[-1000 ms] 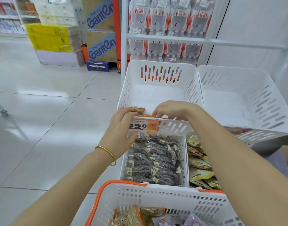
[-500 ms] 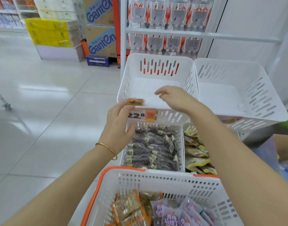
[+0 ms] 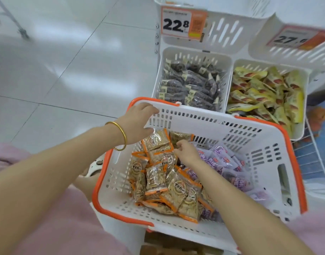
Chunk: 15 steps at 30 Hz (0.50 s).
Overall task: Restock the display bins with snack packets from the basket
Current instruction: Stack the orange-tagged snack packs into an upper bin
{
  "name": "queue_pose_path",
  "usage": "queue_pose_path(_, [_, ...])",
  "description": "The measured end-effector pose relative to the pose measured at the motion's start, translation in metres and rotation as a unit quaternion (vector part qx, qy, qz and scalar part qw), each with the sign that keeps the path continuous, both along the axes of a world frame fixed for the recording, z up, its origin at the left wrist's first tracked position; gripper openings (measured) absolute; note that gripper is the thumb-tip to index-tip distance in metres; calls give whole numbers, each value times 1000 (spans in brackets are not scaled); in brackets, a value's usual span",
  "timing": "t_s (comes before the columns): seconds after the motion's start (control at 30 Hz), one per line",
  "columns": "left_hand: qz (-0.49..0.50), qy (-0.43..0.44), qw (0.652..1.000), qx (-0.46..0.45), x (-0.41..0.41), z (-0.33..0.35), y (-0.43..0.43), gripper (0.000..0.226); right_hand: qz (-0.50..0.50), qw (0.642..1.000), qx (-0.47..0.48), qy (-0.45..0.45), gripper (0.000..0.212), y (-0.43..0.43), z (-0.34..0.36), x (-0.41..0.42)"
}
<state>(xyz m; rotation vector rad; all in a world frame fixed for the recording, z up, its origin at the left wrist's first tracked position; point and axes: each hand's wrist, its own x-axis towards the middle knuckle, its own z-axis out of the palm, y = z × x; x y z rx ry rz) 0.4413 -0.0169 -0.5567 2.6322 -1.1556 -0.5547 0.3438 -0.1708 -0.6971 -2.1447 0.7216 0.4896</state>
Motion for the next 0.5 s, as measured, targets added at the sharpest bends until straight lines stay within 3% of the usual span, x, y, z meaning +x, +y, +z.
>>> queue_pose_path(0.07, [6,10,1000,17,2,-7,6,56,-12,1000,-17,3,39,7,-15,15])
queue_pose_path(0.23, [20,17,999,31,13,-13,11,56,4,987,-155,38,67,25,-38,49])
queue_pose_path(0.33, [38,30,999,21,18,-13,10,55,-49,981,-189,11,58,38,-47,53])
queue_pose_path(0.43, [42,39,998,14,19,-14,10,54,-76,987,-139,-40,41,38,-52,46])
queue_pose_path(0.5, [41,39,998,10,21,-16,9,54,-106,989,-30,-98,37,31,-50,40])
